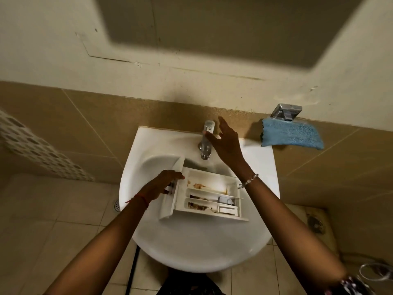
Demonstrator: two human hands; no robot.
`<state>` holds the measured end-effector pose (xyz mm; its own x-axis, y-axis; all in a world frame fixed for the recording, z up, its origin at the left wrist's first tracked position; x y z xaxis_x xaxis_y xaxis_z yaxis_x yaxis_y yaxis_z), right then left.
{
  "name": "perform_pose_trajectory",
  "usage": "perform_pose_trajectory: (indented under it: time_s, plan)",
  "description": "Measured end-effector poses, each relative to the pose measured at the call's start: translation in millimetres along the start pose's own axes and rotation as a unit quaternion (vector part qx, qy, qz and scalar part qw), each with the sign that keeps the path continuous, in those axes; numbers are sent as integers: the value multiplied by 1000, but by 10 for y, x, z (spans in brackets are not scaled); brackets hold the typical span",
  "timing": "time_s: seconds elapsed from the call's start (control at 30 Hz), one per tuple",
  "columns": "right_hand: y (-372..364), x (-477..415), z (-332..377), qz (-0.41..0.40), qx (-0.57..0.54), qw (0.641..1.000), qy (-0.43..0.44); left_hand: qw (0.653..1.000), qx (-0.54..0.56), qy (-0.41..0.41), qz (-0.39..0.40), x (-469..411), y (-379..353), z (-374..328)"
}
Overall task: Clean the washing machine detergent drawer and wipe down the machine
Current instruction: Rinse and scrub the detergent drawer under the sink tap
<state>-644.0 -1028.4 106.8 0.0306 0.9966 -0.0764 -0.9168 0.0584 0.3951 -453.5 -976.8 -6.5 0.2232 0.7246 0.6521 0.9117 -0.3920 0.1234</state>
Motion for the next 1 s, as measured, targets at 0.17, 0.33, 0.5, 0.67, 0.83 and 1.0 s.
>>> perform_pose_trajectory:
  time_s: [0.17,0.33,0.5,0.67,0.83,1.0]
  plan:
    - [-353,-226,-232,44,31,997,-47,999,-33,6,7,-36,47,-19]
    - [-375,-245,-245,27,107,994,-16,999,-45,8,-1,-32,38,-39]
    - [-306,-295,-330,70,149,986,30,999,-38,9,7,-54,53,-14]
    - [-227,-342,-385,99,143,983,52,999,-41,14,-1,-78,60,2]
    - [-161,-370,-378,115,133,982,67,999,-39,10,3,-90,62,18]
    - [-157,-379,-402,119,124,982,79,999,-32,5,10,-93,61,32]
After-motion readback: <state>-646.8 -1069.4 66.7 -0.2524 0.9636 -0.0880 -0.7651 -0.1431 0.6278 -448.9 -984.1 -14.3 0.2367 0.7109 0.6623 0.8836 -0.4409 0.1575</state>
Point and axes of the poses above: each hand's wrist, its own x-axis away from the middle knuckle, its own y-axis out of the back of the hand, z = x × y, the point moved 3 cm from there along -x, towards the middle knuckle, and after that the axes turned 10 degrees about -x, right-handed, at the moved point
